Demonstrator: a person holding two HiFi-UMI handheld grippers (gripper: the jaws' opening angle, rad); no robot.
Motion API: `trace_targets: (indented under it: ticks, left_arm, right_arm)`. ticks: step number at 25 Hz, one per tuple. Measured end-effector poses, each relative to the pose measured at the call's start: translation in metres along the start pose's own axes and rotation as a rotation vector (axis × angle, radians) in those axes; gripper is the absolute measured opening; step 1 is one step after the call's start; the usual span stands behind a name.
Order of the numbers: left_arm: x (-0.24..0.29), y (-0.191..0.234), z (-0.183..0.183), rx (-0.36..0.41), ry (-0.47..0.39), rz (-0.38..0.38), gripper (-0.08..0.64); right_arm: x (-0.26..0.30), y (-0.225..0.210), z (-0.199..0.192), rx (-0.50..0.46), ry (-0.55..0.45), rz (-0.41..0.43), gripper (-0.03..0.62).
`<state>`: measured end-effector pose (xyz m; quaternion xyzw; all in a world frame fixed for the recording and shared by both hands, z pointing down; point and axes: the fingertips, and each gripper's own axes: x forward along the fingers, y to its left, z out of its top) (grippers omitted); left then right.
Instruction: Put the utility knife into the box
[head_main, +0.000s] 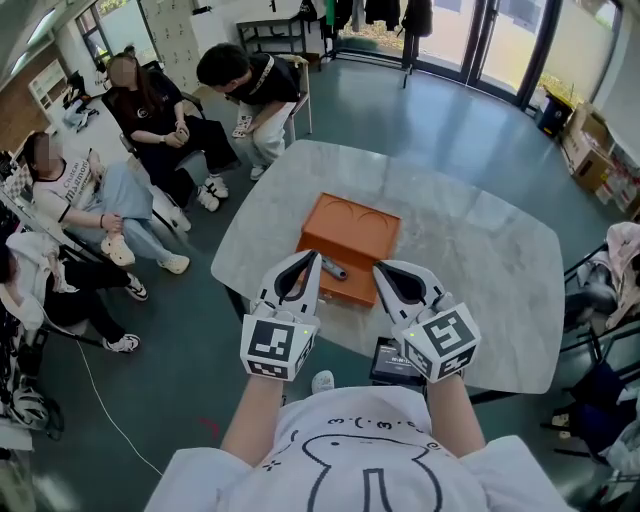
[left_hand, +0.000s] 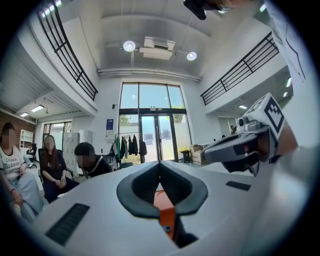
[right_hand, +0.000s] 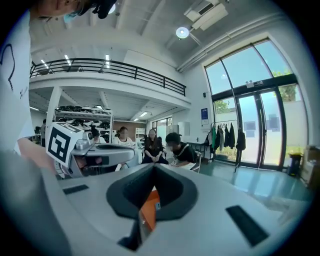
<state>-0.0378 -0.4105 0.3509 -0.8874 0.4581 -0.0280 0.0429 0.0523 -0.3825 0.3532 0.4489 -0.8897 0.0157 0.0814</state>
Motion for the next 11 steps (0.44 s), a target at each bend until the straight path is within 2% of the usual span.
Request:
trace_targets:
  ticks: [11]
  left_arm:
    - [0.0021,-0.0016,0.0069,0.008,-0.011,-0.004,0.015]
  right_arm:
    - [-0.0046,-0.0065,0.0059,0.006,-0.021,-0.017,0.006]
